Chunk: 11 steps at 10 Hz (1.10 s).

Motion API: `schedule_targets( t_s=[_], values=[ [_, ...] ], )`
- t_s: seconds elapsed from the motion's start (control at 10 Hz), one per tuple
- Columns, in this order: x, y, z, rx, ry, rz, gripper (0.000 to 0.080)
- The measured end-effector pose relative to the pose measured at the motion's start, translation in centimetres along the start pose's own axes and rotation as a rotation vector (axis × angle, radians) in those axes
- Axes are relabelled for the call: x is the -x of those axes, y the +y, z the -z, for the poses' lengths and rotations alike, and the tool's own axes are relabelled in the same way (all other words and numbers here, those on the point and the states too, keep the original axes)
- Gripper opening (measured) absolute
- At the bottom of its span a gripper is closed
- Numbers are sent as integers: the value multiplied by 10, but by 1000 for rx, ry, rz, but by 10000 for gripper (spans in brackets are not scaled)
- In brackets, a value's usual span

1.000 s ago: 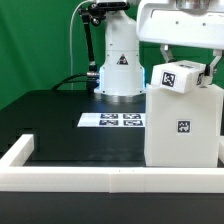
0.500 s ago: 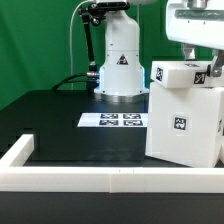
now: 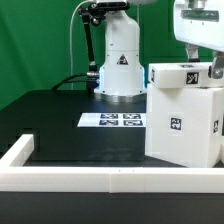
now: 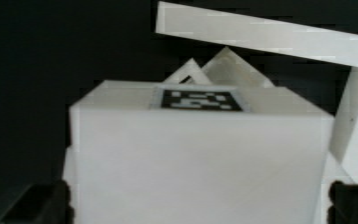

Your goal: Assemble cabinet

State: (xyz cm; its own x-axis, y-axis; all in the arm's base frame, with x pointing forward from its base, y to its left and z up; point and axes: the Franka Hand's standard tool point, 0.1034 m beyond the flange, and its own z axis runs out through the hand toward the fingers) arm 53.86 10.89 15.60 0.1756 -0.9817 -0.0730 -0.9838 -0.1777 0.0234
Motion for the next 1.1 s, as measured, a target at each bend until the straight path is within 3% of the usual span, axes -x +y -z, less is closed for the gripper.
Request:
schedule_targets(
  t_s=[0.4,0.6,0.7,1.1],
  values=[
    [6,-2,28,-49,-46,-25,797],
    [7,-2,25,-44,-43,9,797],
    [7,-3,22,-25,-28,115,797],
    [8,-14,29,-30,12,831,797]
  ],
)
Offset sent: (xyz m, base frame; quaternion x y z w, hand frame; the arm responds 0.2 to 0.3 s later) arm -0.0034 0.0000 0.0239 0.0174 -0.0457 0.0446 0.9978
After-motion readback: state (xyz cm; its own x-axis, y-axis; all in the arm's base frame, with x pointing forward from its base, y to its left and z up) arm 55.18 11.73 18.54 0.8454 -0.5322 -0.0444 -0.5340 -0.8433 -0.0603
